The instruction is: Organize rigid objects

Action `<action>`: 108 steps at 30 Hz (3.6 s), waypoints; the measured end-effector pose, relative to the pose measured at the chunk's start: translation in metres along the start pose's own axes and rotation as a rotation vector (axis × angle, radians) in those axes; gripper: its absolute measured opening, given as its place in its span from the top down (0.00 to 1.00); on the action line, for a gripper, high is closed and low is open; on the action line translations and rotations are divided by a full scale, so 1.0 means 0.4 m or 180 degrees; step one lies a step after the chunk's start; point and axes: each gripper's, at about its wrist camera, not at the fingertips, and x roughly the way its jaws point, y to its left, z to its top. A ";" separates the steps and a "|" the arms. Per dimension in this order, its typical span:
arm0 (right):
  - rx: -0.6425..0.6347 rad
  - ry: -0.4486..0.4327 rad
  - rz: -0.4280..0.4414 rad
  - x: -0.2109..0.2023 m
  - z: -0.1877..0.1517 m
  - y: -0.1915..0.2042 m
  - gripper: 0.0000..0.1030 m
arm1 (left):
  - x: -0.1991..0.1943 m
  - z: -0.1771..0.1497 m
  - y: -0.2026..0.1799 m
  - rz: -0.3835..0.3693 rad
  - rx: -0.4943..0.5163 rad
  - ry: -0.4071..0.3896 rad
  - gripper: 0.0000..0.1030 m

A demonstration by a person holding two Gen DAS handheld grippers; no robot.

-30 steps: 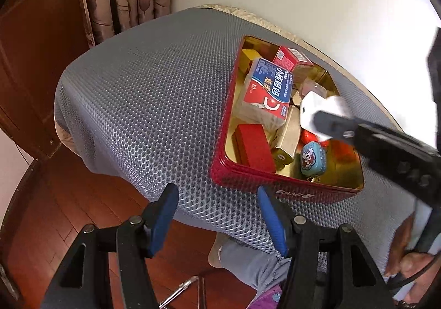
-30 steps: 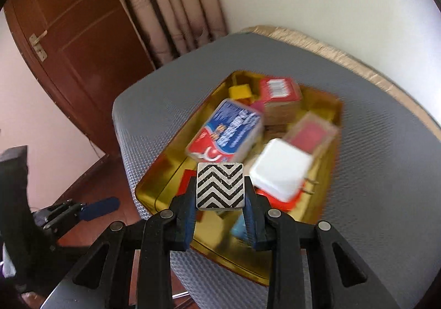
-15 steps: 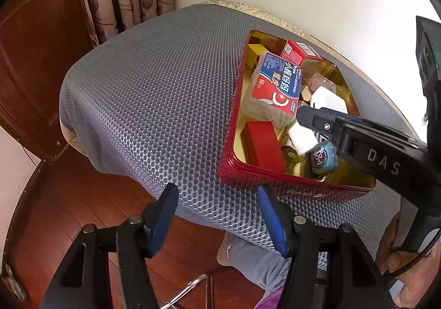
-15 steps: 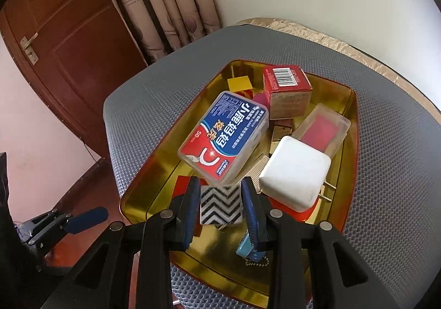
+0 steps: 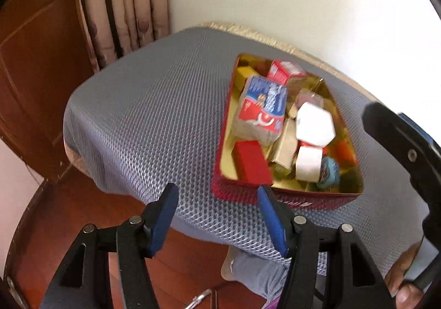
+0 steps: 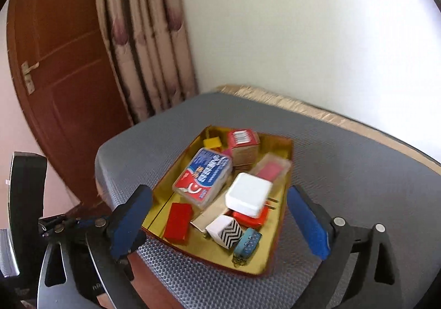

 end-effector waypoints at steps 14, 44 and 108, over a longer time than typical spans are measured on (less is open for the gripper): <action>0.0105 -0.0276 -0.0587 -0.156 -0.057 0.003 0.00 | -0.158 -0.029 -0.032 -0.0074 0.0124 -0.0827 0.41; 0.0038 -0.0345 -0.0556 -0.268 -0.075 0.067 0.00 | -0.210 -0.061 -0.011 0.0011 0.0289 -0.0758 0.36; 0.0022 -0.0176 -0.0525 -0.256 -0.104 0.077 0.00 | -0.145 -0.074 -0.025 -0.0303 0.0438 -0.0489 0.17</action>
